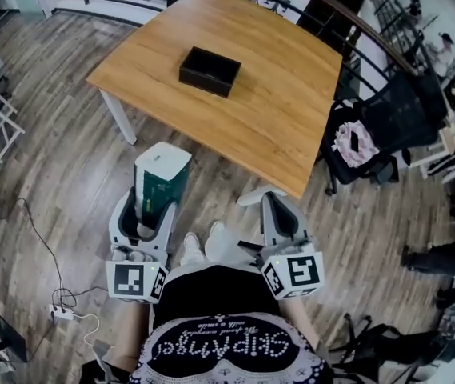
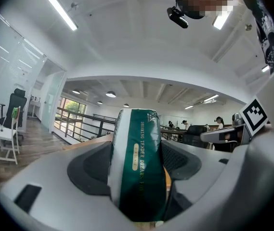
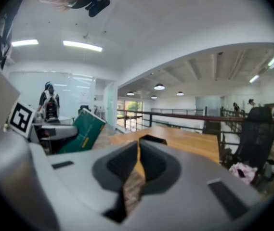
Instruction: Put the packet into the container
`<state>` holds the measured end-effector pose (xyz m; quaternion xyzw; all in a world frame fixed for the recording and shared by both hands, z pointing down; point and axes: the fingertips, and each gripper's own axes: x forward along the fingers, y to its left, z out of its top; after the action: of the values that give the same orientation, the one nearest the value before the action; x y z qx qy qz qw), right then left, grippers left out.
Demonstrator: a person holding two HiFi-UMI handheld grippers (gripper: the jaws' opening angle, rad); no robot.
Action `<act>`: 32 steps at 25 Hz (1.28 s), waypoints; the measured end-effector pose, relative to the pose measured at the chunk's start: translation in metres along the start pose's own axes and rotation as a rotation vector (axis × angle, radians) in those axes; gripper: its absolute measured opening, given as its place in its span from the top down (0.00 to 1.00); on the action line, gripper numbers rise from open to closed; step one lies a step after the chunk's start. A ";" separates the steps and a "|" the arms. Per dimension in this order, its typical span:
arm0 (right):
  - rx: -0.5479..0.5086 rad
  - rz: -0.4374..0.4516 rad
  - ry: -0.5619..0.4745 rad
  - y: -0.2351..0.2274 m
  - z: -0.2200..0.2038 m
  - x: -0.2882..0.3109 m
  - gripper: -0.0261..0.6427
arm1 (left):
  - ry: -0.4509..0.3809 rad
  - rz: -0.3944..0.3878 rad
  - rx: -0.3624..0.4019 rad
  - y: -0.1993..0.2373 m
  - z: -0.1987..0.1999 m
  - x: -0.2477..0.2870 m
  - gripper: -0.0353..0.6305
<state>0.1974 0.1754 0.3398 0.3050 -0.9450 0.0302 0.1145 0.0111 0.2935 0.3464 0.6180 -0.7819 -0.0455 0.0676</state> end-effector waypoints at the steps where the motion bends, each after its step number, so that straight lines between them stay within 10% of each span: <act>1: -0.014 -0.001 -0.003 -0.001 0.005 0.002 0.90 | -0.009 -0.001 -0.004 0.001 0.001 0.002 0.43; 13: 0.014 0.046 0.001 -0.003 0.004 0.051 0.90 | -0.003 0.080 -0.025 0.034 0.002 0.025 0.43; 32: 0.117 0.041 0.032 -0.120 0.006 0.197 0.90 | 0.054 0.088 0.010 0.051 0.015 0.203 0.43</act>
<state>0.1111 -0.0353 0.3790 0.2913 -0.9457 0.0926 0.1108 -0.0865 0.1078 0.3496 0.5843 -0.8065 -0.0215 0.0876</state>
